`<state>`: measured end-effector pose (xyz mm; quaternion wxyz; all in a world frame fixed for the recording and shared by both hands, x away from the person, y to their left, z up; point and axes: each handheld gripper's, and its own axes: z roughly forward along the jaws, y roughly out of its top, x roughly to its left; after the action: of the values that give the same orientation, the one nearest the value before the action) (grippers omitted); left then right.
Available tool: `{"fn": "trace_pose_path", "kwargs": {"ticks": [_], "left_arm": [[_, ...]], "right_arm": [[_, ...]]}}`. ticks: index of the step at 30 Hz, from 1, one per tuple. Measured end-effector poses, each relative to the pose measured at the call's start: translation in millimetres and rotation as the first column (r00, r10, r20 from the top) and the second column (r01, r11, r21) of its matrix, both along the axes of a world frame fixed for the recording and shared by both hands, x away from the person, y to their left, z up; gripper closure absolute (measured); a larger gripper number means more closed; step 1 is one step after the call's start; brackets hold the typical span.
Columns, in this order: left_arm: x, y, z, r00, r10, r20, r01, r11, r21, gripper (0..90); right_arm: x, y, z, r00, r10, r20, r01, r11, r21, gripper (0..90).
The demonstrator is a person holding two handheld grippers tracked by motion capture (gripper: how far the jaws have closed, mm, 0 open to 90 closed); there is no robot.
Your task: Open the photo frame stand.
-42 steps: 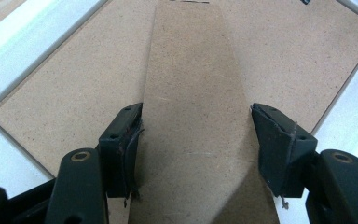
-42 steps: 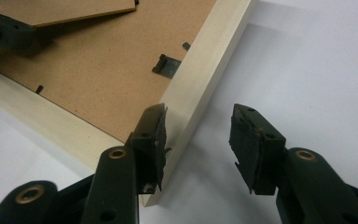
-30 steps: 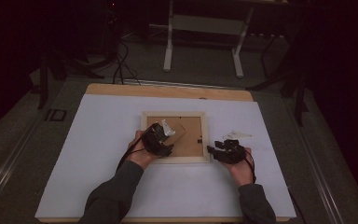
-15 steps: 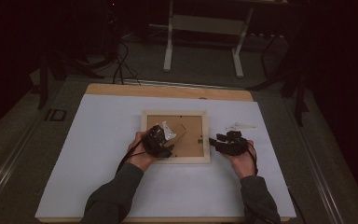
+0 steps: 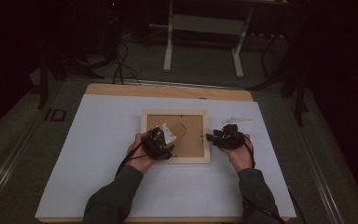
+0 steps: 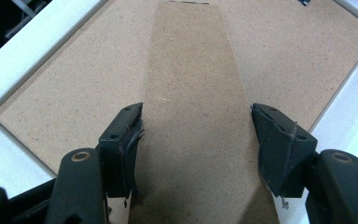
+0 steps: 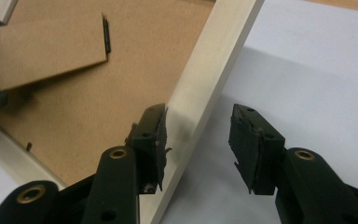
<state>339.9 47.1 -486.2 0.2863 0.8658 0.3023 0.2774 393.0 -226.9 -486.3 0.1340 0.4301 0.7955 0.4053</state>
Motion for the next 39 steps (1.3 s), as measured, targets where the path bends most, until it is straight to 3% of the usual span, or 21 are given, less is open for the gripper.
{"fn": "trace_pose_path", "kwargs": {"ticks": [10,30,39], "left_arm": [[-3.8,-0.3,-0.3,0.9997,-0.003,0.025,0.003,1.0000,0.005,38.5],[-16.7,-3.5,-1.3,0.9938,-0.009,0.111,0.006,0.9997,0.023,38.5],[-21.5,-3.7,-3.4,0.9870,-0.024,0.159,0.018,0.9991,0.038,38.5]], "right_arm": [[12.3,4.3,10.5,1.0000,-0.006,-0.001,0.006,1.000,0.003,55.7],[24.8,7.2,13.0,0.9978,-0.066,-0.008,0.066,0.991,0.120,54.8],[31.3,8.0,15.0,0.9968,-0.078,-0.017,0.080,0.984,0.158,54.1]]}}
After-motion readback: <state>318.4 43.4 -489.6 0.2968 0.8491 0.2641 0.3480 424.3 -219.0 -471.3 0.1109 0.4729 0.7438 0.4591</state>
